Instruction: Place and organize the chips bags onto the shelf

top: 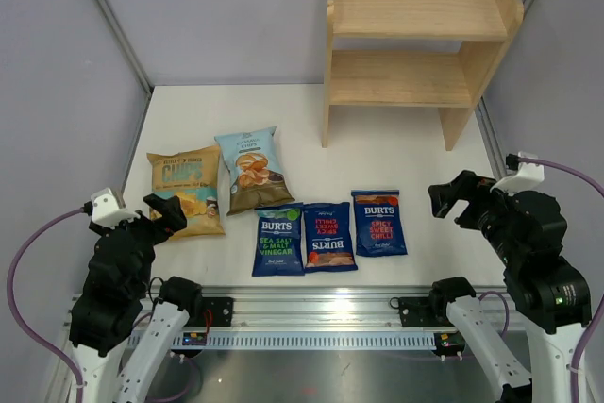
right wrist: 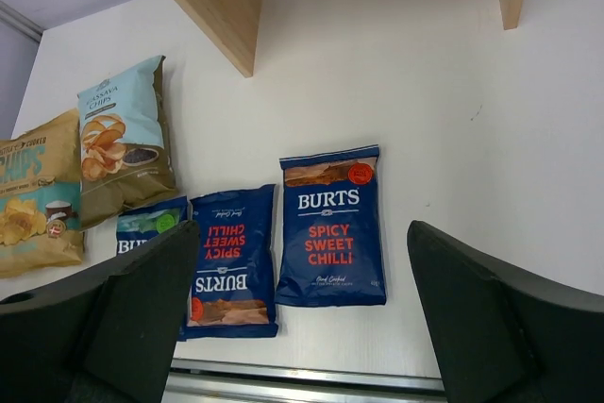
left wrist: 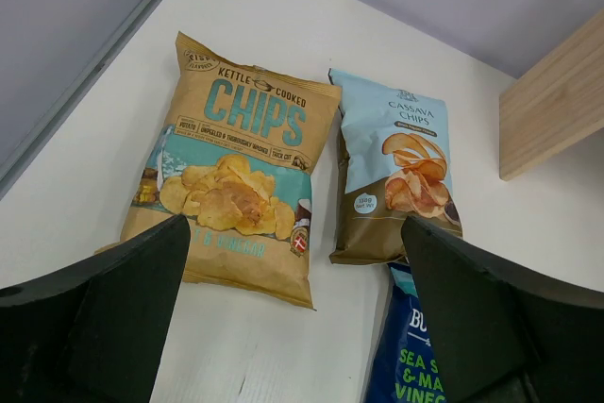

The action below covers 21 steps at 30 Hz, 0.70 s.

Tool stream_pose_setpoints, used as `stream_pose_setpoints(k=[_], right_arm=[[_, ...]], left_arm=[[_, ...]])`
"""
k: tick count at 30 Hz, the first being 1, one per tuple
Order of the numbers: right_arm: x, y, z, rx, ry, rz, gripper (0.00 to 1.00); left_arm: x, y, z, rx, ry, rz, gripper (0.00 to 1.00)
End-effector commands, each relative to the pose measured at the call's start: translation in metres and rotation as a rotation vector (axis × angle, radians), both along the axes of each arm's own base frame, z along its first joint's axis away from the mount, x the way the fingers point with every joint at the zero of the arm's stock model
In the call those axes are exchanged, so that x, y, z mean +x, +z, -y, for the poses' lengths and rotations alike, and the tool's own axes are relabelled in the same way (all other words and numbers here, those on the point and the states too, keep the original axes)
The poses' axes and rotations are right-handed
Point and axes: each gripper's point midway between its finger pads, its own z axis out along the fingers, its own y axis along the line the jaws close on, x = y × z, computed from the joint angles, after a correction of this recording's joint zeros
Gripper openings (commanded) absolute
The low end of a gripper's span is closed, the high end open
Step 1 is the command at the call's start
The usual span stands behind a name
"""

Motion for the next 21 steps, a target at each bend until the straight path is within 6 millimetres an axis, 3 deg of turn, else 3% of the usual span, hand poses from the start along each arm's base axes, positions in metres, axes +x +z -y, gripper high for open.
stream_pose_setpoints(k=[1,8,14,15,18,20,21], right_arm=[[0.0,0.015,0.003,0.003,-0.011,0.067,0.99],[-0.002,0.009,-0.006,0.046,0.025,0.085,1.0],[-0.009,0.01,-0.035,0.113,0.182,0.118,1.0],[-0.012,0.01,-0.042,0.121,0.229,0.116,0.99],[-0.017,0.008,-0.05,0.132,0.281,0.105,0.99],[-0.02,0.008,-0.052,0.138,0.295,0.106,1.0],[-0.022,0.007,-0.054,0.14,0.305,0.105,0.99]], left_arm=[[0.009,0.006,0.003,-0.003,-0.005,0.021,0.99],[0.03,0.001,0.029,0.025,-0.12,-0.121,0.99],[0.057,-0.007,0.076,-0.113,-0.276,-0.165,0.99],[0.062,-0.019,0.087,-0.133,-0.317,-0.204,0.99],[0.079,-0.028,0.108,-0.183,-0.38,-0.242,0.99],[0.091,-0.032,0.116,-0.198,-0.402,-0.249,0.99],[0.099,-0.044,0.119,-0.197,-0.394,-0.295,0.99]])
